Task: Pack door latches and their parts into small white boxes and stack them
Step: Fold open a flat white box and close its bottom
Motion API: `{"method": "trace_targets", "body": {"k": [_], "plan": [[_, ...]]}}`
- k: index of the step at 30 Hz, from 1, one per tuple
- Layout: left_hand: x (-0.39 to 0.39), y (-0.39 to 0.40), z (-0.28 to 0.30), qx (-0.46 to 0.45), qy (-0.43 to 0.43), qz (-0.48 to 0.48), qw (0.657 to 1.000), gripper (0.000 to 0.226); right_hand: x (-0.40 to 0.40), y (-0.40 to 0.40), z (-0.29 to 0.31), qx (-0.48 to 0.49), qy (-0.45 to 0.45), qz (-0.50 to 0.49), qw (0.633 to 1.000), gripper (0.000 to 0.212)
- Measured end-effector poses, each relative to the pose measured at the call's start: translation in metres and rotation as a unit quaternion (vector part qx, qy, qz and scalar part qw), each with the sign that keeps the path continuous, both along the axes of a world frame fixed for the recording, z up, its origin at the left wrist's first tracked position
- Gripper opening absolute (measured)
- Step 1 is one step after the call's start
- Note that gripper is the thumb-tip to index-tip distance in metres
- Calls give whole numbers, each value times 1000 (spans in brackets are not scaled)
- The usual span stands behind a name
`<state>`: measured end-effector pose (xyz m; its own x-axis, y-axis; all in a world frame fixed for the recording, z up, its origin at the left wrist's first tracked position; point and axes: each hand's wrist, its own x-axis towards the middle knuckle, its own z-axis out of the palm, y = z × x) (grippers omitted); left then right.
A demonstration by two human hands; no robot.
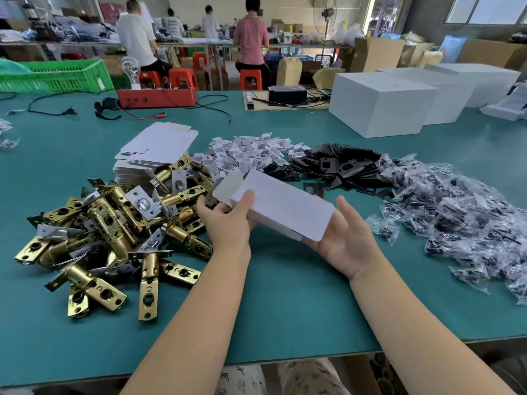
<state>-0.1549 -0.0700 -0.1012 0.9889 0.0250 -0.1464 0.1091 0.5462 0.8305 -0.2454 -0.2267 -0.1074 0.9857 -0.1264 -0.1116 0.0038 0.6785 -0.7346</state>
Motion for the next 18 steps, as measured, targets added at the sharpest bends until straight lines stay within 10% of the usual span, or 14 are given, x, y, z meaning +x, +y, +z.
{"method": "trace_targets", "body": {"k": [6,18], "plan": [[0,-2,1,-52,11,-94,994,20,11,6,-3,-49,45,-98,993,23],[-4,7,1,84,-108,-260,956,31,6,-8,0,-49,94,-121,987,13]]}}
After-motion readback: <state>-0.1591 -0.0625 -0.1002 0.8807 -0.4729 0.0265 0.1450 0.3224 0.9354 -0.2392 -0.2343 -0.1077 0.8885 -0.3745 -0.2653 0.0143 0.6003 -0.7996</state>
